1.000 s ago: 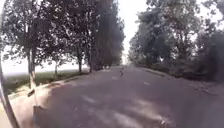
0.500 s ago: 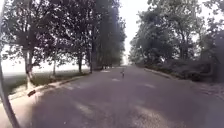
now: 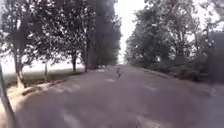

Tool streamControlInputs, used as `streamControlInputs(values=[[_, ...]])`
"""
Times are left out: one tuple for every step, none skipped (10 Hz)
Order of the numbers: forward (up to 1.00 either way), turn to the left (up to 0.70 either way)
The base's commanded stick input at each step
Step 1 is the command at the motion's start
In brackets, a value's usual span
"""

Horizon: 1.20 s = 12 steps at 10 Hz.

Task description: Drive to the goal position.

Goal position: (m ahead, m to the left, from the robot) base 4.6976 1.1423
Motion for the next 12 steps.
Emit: streamControlInputs(values=[[0.70,0.00],[0.70,0.00],[0.70,0.00],[0.70,0.00],[0.70,0.00],[0.70,0.00],[0.70,0.00],[0.70,0.00],[0.70,0.00],[0.70,0.00],[0.70,0.00],[0.70,0.00]])
